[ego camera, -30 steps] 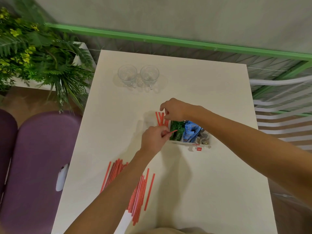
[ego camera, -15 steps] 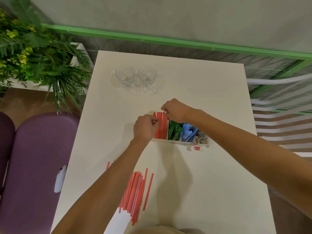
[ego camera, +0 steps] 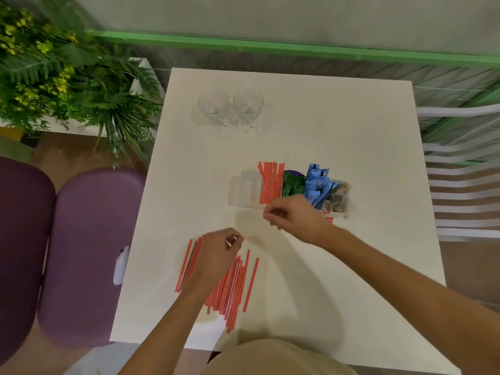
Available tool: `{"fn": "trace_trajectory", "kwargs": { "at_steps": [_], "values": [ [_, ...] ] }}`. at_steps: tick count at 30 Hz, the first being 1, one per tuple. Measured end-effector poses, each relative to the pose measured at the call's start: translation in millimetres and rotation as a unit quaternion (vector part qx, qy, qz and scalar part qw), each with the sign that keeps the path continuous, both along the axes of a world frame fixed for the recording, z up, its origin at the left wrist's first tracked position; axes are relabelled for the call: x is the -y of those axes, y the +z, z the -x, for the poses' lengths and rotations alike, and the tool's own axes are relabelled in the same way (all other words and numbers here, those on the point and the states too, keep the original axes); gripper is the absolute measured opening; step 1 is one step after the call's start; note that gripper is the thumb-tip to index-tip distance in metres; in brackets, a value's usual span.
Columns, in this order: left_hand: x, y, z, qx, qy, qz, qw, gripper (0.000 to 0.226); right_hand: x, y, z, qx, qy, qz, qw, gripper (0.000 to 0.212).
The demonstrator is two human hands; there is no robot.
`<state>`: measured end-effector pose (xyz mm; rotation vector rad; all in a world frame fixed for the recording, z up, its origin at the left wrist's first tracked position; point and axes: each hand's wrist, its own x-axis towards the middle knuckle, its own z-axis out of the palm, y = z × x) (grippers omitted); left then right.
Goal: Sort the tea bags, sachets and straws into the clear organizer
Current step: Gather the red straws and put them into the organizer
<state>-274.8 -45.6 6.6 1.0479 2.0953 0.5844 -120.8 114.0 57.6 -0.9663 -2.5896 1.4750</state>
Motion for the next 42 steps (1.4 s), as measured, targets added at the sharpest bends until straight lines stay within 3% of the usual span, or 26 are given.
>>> {"fn": "trace_trajectory", "kwargs": {
  "at_steps": [4,11,20,35,42],
  "values": [
    [53,-13,-16,-0.06,-0.048,0.086,0.993,0.011,47,-39,-24,0.075,0.007,0.089,0.993,0.01],
    [80,-31,-35,-0.102,-0.06,0.149,0.982,0.057,97,-74,-57,0.166,-0.019,0.179,0.97,0.01],
    [78,-30,-40,-0.135,-0.043,0.142,0.98,0.015,111,-82,-71,0.19,-0.047,0.206,0.959,0.013],
    [88,-24,-22,-0.081,-0.01,0.125,0.989,0.018,113,-68,-57,0.16,-0.075,0.235,0.956,0.012],
    [71,-6,-18,-0.032,-0.072,0.085,0.993,0.007,105,-61,-26,0.094,-0.155,0.267,0.947,0.025]
  ]
}}
